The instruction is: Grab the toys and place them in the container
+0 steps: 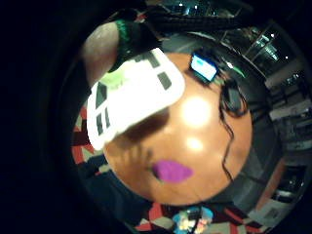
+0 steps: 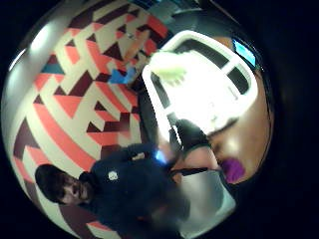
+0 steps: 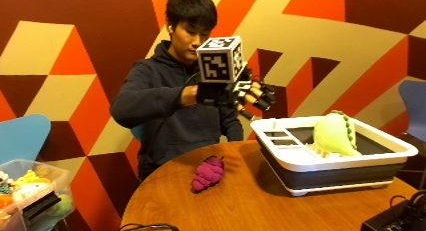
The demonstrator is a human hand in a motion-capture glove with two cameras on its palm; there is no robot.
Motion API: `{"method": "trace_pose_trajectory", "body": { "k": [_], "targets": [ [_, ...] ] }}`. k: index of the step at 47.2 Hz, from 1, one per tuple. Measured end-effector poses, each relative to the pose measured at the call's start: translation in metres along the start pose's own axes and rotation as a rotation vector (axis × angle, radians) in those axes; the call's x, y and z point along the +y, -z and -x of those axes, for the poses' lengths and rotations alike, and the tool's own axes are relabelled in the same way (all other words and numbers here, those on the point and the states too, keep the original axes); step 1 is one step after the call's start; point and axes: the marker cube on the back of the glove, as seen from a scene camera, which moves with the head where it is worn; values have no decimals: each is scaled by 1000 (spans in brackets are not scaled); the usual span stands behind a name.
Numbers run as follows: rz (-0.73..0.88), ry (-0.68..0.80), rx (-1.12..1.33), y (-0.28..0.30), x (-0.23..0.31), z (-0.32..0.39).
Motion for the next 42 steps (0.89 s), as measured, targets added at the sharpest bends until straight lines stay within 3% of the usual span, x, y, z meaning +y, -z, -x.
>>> {"method": "trace_pose_trajectory", "body": {
  "k": [11,24,29,34,42],
  "targets": [
    [276,-147,125,-43,80,-56],
    [512,-253,308,-111,99,-101],
    [494,-236,346,-132,95,-112],
    [373,-180,255,-141,86,-118],
    [243,-126,127,-121,77,-103]
  ]
}}
